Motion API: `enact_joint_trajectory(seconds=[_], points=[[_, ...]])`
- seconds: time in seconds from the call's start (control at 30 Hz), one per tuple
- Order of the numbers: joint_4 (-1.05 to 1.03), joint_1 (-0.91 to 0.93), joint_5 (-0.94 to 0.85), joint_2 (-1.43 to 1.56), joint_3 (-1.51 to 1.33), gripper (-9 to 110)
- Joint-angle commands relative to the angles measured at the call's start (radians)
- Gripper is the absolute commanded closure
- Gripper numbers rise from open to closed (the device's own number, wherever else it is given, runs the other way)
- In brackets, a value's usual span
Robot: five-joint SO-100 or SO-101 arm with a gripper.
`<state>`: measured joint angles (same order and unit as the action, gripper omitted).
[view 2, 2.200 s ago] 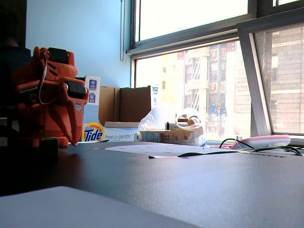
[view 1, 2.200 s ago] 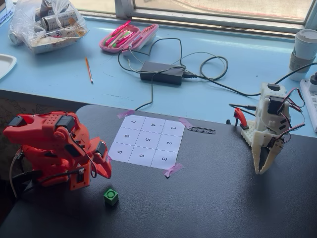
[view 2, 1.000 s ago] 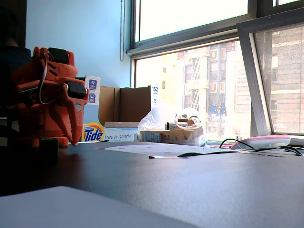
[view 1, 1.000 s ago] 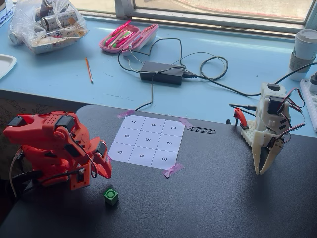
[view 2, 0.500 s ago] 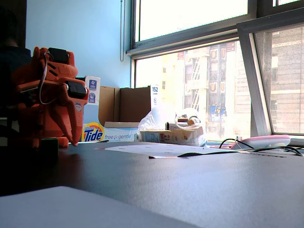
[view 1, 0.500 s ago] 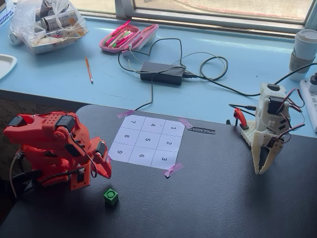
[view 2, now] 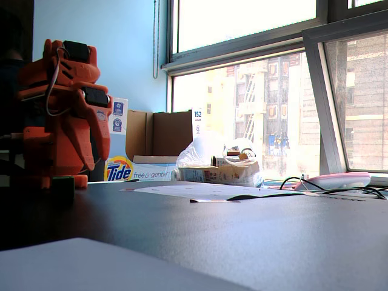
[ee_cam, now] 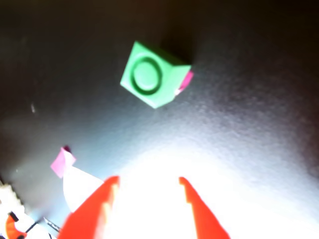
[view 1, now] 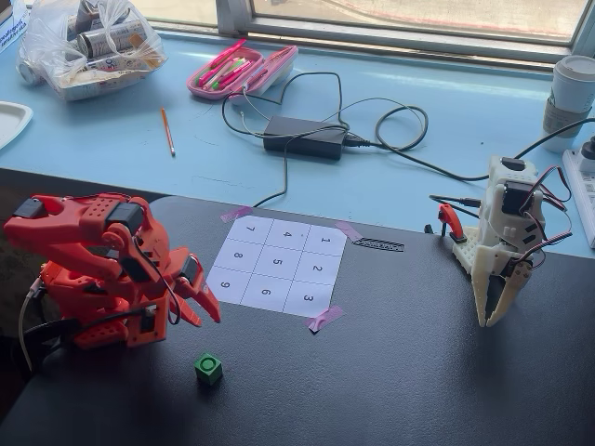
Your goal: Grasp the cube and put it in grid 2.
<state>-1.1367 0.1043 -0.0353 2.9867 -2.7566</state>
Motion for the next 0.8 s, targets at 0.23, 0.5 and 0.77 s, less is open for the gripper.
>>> enact_joint_trajectory(seconds=[0.23, 0.5, 0.77], points=[[-0.008, 0.181, 0.02, -0.282, 0.282, 66], [0.021, 0.333, 0.032, -0.469, 0.327, 66], [0.11, 0.334, 0.058, -0.653, 0.324, 66]])
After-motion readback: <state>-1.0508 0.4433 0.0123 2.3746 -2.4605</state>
